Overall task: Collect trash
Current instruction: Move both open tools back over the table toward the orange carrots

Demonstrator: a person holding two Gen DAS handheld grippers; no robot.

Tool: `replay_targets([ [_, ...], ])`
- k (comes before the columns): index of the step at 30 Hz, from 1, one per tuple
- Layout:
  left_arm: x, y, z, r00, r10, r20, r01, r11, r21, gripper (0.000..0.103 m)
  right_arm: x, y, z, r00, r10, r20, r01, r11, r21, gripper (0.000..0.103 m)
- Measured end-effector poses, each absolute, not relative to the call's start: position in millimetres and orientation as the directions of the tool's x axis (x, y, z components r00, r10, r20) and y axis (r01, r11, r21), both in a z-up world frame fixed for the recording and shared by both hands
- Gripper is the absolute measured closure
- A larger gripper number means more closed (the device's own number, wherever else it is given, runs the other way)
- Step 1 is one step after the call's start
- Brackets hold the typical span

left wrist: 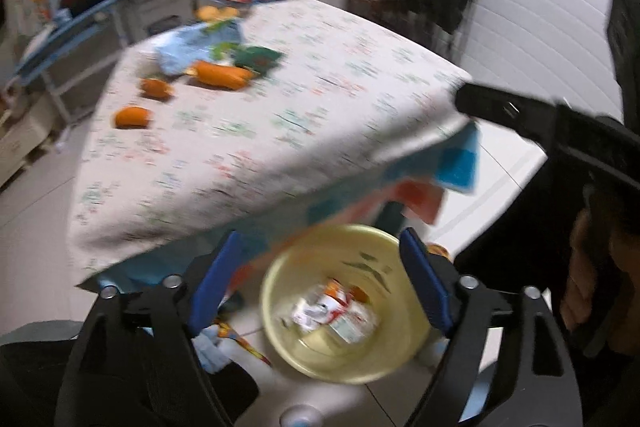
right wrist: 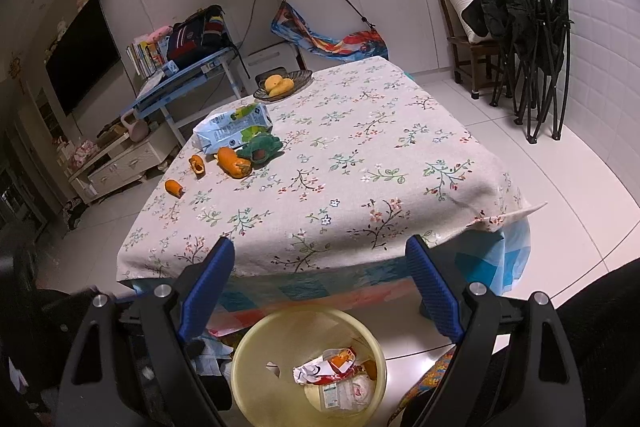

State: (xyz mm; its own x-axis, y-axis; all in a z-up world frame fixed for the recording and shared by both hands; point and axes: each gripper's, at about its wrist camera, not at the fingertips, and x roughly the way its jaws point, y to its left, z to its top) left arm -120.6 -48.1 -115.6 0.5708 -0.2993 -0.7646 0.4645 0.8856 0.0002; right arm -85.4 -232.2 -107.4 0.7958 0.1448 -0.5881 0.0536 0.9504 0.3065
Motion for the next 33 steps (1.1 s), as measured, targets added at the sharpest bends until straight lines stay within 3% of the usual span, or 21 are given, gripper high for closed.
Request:
replay_targets([
  [11, -99, -10, -104, 0.664, -0.175, -0.726, 0.245, 0.97, -0.01, 0.015, -87, -231, -111, 0.791, 0.145, -0.594, 0.048, 0.953, 0.298, 0.019],
  [33, -83, 18, -100, 0.678, -0.113, -0.726, 0.082, 0.994, -0.078, 0.009, -84, -218, -110, 0.782, 0.156, -0.604, 0.026, 0.959, 0.282, 0.019],
])
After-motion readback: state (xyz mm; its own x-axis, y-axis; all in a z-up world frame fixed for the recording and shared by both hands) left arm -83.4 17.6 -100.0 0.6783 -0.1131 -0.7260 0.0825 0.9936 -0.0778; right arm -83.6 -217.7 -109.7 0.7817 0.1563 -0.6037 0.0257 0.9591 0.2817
